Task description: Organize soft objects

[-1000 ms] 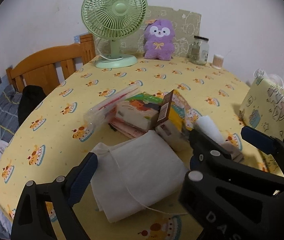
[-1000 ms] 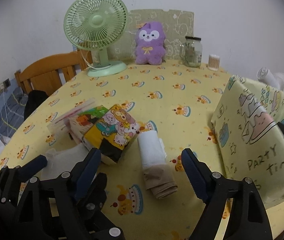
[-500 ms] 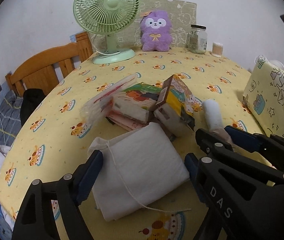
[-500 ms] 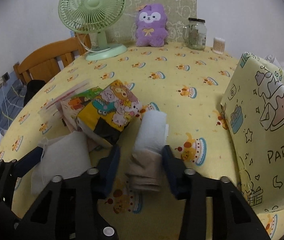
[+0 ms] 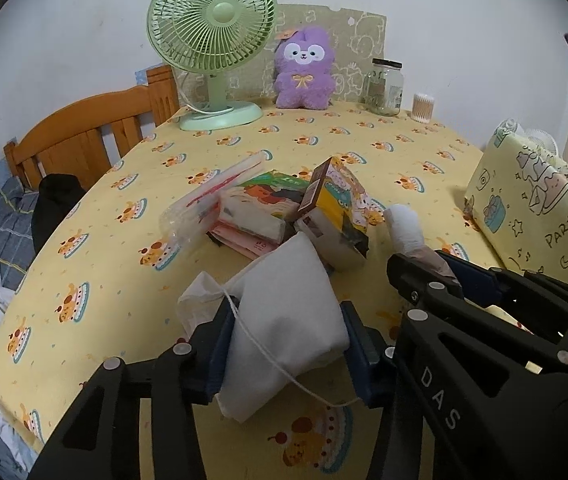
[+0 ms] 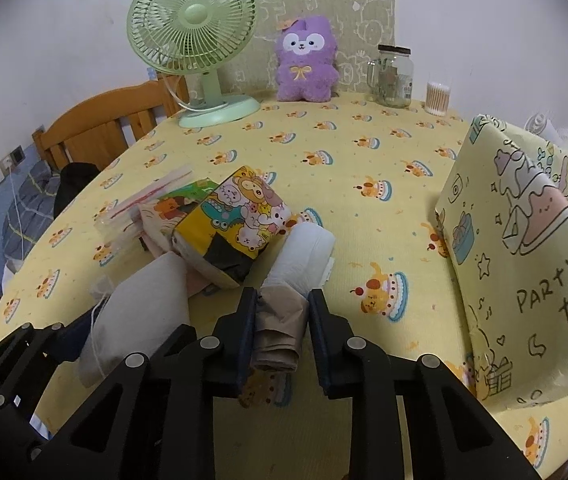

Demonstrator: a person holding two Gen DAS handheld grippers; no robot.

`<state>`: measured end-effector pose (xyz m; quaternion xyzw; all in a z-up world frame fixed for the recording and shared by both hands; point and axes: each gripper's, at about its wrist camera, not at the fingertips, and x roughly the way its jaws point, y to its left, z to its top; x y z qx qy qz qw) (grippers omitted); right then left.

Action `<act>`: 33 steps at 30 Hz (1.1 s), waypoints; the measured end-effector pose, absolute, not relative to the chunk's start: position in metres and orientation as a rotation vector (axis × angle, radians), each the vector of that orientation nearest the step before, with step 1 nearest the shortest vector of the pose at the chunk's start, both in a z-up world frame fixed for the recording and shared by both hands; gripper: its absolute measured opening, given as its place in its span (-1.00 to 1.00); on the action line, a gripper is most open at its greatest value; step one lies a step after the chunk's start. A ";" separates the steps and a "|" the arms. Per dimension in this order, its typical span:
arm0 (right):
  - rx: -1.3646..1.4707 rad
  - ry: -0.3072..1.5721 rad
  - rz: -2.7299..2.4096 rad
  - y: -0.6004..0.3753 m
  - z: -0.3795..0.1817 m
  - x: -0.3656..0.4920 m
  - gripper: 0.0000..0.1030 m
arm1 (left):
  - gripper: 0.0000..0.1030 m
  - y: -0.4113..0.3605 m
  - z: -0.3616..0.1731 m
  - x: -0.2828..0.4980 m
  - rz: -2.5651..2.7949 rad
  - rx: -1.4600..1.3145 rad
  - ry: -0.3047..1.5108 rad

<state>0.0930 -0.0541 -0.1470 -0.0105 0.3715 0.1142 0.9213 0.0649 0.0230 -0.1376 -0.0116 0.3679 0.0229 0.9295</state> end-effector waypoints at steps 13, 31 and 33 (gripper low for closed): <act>-0.012 0.729 0.234 -0.057 -0.122 0.083 -0.45 | -0.09 0.021 -0.114 0.054 0.019 -0.045 0.715; 0.006 0.671 0.231 -0.063 -0.071 0.073 -0.45 | -0.11 0.015 -0.065 0.045 -0.010 -0.044 0.654; 0.005 0.663 0.230 -0.064 -0.064 0.071 -0.45 | -0.11 0.015 -0.059 0.045 -0.015 -0.044 0.647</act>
